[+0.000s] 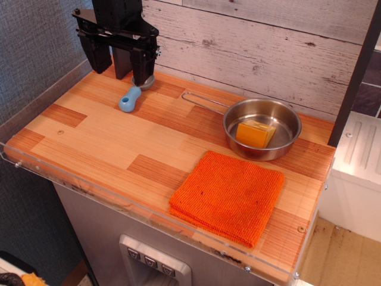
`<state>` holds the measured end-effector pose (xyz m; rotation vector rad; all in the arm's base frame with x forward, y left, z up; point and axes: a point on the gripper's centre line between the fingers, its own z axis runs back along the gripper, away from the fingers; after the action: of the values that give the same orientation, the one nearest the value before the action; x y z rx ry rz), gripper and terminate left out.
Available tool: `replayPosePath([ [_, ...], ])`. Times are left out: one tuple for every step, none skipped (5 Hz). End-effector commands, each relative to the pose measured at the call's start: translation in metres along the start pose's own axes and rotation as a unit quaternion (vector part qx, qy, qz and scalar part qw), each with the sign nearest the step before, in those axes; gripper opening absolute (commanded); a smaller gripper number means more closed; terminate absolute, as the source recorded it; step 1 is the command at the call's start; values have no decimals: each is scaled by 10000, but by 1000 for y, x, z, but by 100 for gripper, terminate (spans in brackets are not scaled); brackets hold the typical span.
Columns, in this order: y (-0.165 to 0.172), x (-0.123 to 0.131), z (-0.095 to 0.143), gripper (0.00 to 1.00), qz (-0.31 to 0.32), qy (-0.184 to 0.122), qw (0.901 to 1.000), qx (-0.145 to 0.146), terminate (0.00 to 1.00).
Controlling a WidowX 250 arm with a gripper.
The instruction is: Move orange cloth to lower left corner of the table.
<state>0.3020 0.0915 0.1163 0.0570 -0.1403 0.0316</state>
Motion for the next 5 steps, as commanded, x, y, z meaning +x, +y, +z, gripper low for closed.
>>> replayPosePath([
  [0, 0, 0, 100, 0, 0, 10000, 0, 0],
  [-39, -6, -4, 100, -318, -57, 9993, -174, 0],
  [-77, -17, -7, 100, -689, -163, 9968, -358, 0],
  [-113, -30, -19, 100, -848, -72, 9959, -312, 0],
  [-138, -43, -32, 100, -912, 104, 9953, -323, 0],
])
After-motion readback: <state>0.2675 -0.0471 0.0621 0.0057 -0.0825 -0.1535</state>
